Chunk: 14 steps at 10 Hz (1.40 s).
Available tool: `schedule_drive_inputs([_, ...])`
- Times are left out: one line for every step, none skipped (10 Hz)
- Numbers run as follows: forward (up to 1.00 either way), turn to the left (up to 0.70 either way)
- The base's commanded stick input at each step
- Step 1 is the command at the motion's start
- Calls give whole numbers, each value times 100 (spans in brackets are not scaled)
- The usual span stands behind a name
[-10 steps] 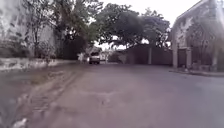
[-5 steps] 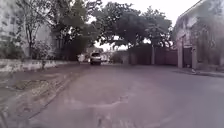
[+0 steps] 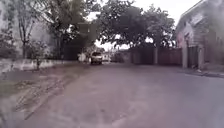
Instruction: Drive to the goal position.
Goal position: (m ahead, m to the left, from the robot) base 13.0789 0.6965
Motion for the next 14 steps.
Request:
schedule_drive_inputs([100, 0])
schedule_drive_inputs([100, 0])
schedule_drive_inputs([100, 0])
schedule_drive_inputs([100, 0])
schedule_drive_inputs([100, 0])
schedule_drive_inputs([100, 0])
schedule_drive_inputs([100, 0])
schedule_drive_inputs([100, 0])
schedule_drive_inputs([100, 0])
schedule_drive_inputs([100, 0])
schedule_drive_inputs([100, 0])
schedule_drive_inputs([100, 0])
schedule_drive_inputs([100, 0])
schedule_drive_inputs([100, 0])
